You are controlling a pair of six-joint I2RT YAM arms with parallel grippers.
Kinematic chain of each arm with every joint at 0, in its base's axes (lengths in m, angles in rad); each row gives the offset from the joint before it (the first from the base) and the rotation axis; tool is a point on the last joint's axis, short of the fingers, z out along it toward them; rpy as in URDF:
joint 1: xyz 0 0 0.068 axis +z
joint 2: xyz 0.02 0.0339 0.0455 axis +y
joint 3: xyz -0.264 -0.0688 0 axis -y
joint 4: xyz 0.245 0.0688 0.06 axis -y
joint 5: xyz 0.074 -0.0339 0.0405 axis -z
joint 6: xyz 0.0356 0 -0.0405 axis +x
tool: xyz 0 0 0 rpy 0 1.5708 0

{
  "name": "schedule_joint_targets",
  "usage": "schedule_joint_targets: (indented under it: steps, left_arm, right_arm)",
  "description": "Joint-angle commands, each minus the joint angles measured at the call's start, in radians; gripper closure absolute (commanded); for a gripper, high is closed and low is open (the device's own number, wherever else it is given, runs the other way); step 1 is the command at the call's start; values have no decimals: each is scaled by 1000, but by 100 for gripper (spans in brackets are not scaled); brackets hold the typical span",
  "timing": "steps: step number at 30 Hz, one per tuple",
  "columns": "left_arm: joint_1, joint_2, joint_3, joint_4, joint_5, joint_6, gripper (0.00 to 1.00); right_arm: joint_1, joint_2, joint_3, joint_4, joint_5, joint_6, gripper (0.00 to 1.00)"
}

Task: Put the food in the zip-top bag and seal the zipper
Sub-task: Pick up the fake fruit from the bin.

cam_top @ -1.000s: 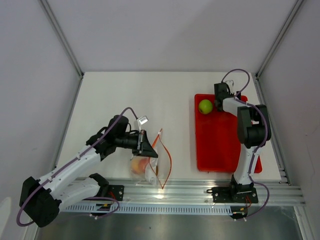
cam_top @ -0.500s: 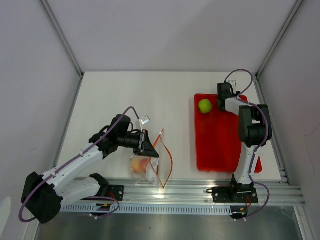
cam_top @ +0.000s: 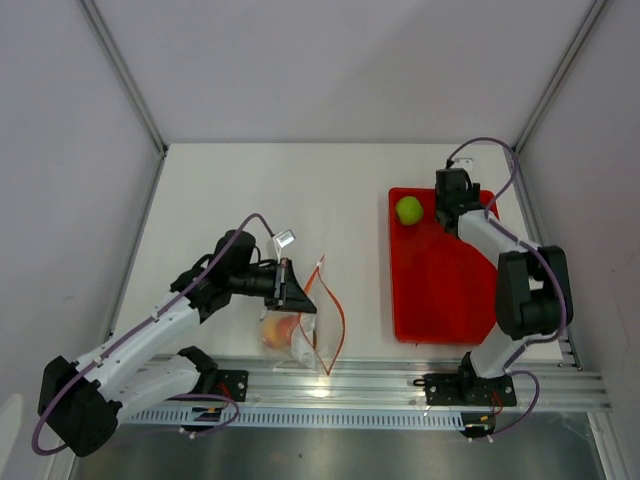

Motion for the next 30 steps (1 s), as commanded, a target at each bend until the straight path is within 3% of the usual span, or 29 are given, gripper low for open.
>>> schedule_joint_targets:
  steps: [1, 9, 16, 19, 25, 30]
  left_arm:
    - [-5, -46, -6, 13, -11, -17, 99]
    - [-3, -106, -20, -16, -22, -25, 99]
    - [-3, -158, -54, -35, -35, -22, 100]
    - [-5, -178, -63, -21, -37, -39, 99]
    - [-3, -224, -84, -27, -48, -47, 100]
    - [-3, -233, -98, -27, -48, -47, 100]
  right_arm:
    - [58, -165, -57, -14, -46, 51, 100]
    - [110, -578, -252, -21, -455, 124, 100]
    - [274, -786, -288, -54, -497, 120, 100]
    - [312, -815, -251, -68, -555, 154, 100]
    - [421, -819, -174, -28, -842, 218, 100]
    - [645, -750, -93, -48, -933, 143, 100]
